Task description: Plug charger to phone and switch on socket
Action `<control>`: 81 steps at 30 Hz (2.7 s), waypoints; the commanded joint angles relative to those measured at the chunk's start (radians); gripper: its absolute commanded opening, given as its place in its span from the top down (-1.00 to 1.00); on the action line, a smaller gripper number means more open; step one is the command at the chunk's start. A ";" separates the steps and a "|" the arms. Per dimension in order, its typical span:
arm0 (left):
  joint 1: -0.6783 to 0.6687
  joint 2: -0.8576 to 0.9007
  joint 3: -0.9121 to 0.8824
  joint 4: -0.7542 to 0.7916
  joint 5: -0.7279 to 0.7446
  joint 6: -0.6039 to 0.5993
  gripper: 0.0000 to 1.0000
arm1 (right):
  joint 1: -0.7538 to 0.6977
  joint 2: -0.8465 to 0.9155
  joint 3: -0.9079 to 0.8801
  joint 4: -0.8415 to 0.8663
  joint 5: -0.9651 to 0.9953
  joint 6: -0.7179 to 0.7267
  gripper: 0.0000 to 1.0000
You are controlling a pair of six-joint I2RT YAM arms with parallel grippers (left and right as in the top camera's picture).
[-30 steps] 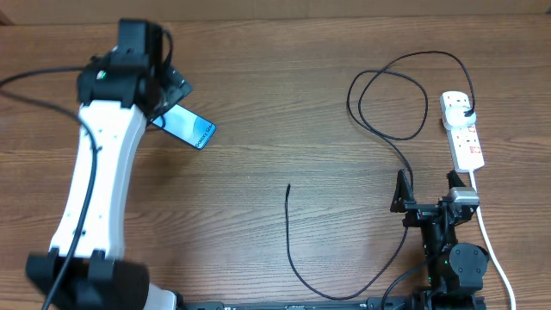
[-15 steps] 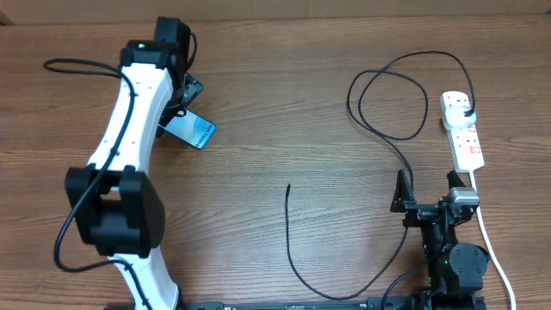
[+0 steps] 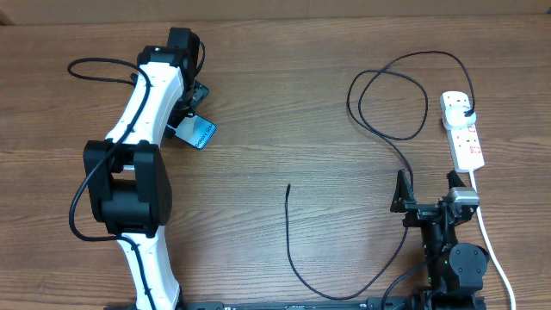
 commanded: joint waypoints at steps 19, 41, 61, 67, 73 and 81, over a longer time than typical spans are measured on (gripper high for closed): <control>0.000 0.122 0.025 0.087 0.060 -0.040 -1.00 | 0.004 -0.007 -0.010 0.005 0.012 0.000 -1.00; 0.000 0.147 0.026 0.122 0.128 -0.073 -1.00 | 0.004 -0.007 -0.010 0.005 0.012 0.000 -1.00; 0.024 0.147 0.026 0.056 0.129 -0.047 -1.00 | 0.004 -0.007 -0.010 0.005 0.012 0.000 -1.00; 0.042 0.147 0.026 0.031 0.129 -0.047 -1.00 | 0.004 -0.007 -0.010 0.005 0.012 0.000 -1.00; 0.042 0.147 0.026 0.034 0.129 -0.048 -1.00 | 0.004 -0.007 -0.010 0.005 0.012 0.000 -0.99; 0.042 0.147 0.026 0.044 0.129 -0.048 -1.00 | 0.004 -0.007 -0.010 0.005 0.012 0.000 -1.00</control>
